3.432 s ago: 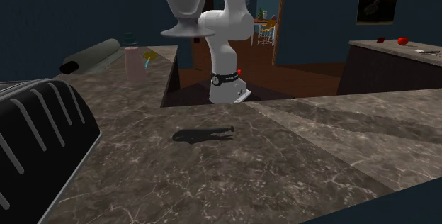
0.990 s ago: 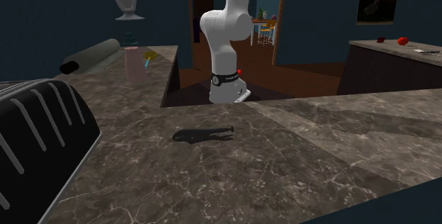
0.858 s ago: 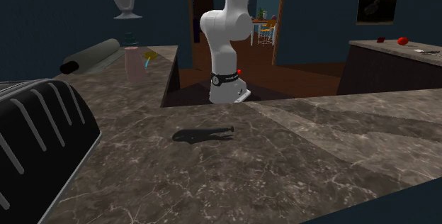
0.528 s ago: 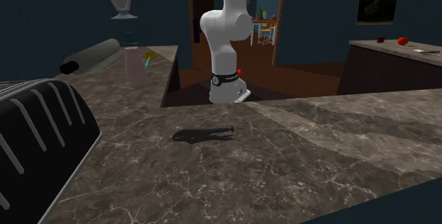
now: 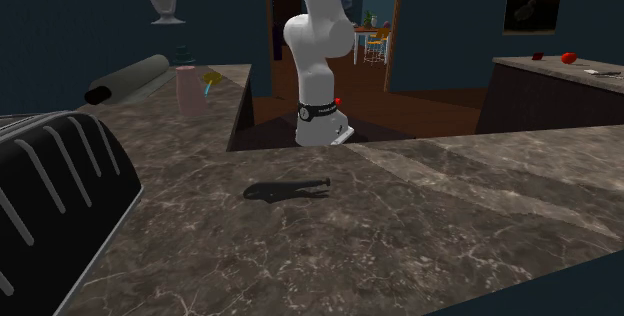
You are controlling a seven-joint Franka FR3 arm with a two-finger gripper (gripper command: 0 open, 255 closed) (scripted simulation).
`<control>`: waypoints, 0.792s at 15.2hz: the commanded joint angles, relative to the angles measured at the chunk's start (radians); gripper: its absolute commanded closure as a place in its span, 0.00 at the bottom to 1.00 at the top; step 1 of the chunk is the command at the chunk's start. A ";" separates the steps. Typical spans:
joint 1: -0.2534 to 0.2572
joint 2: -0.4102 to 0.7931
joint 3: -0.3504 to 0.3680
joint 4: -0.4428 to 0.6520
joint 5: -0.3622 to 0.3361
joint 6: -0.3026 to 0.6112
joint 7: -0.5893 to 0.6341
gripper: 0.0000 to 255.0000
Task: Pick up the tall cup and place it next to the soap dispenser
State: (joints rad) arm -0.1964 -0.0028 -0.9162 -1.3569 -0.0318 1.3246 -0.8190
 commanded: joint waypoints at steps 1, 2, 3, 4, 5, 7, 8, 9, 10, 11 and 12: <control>-0.066 0.125 -0.063 0.097 0.103 -0.019 -0.108 1.00; -0.119 0.193 -0.081 0.154 0.163 -0.037 -0.157 1.00; -0.213 0.292 -0.093 0.249 0.251 -0.072 -0.221 1.00; -0.206 0.271 -0.077 0.216 0.229 -0.049 -0.211 1.00; -0.191 0.256 -0.074 0.185 0.214 -0.028 -0.204 1.00; -0.162 0.229 -0.075 0.128 0.190 0.012 -0.191 1.00; -0.149 0.216 -0.076 0.101 0.179 0.031 -0.185 1.00; -0.138 0.204 -0.076 0.075 0.168 0.049 -0.179 1.00; -0.127 0.192 -0.075 0.049 0.158 0.067 -0.174 1.00; -0.117 0.181 -0.075 0.025 0.148 0.085 -0.168 1.00; -0.108 0.171 -0.075 0.002 0.139 0.102 -0.162 1.00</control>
State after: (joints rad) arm -0.3176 0.1842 -0.9908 -1.3278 0.1213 1.4077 -0.9889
